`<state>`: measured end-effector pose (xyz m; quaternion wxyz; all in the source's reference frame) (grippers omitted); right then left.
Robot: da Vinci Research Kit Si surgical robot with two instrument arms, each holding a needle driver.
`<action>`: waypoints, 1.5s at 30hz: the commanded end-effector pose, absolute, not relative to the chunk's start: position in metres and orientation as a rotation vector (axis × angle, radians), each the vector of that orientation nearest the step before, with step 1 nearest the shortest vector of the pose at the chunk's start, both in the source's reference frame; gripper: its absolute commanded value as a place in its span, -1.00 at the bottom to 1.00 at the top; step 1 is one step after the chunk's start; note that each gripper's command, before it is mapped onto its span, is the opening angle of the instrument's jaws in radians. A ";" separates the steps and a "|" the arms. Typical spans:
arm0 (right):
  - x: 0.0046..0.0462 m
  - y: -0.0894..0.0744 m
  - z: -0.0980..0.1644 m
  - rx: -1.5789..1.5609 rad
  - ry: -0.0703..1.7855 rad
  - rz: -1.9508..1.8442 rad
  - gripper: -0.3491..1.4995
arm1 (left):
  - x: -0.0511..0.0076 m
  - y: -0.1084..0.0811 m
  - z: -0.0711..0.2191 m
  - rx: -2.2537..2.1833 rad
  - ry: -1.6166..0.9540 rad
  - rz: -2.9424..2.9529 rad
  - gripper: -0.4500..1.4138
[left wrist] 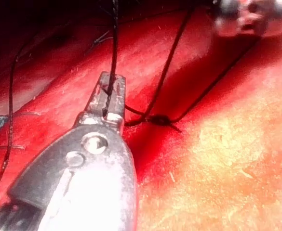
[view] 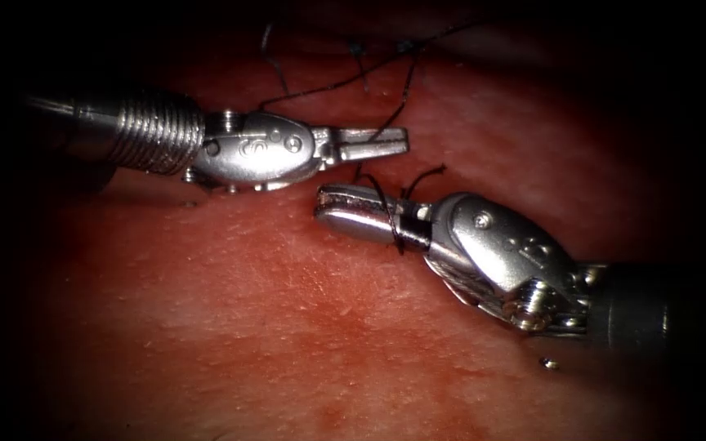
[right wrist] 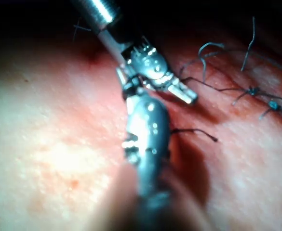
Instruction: Wound Closure
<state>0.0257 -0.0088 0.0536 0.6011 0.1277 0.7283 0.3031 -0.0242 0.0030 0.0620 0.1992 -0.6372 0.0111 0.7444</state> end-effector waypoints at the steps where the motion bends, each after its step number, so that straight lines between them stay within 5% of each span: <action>1: 0.0257 -0.009 0.054 0.277 1.682 0.730 -0.20 | -0.0244 0.003 0.062 -1.783 0.040 2.076 -1.00; 14: 0.0238 -0.008 0.055 0.206 1.609 0.996 -0.29 | -0.0243 -0.003 0.060 -1.745 0.130 2.045 -1.00; 18: 0.0233 -0.009 0.055 0.217 1.552 1.171 0.24 | -0.0243 -0.004 0.059 -1.741 0.138 2.033 -1.00; 32: 0.0228 -0.011 0.057 0.323 1.180 1.540 0.20 | -0.0246 -0.004 0.056 -1.751 0.192 1.997 -1.00; 37: 0.0225 -0.011 0.058 0.371 1.142 1.676 0.58 | -0.0248 -0.005 0.057 -1.757 0.208 2.003 -1.00; 45: 0.0223 -0.013 0.059 0.440 1.084 1.843 0.71 | -0.0247 -0.005 0.057 -1.759 0.201 2.032 -1.00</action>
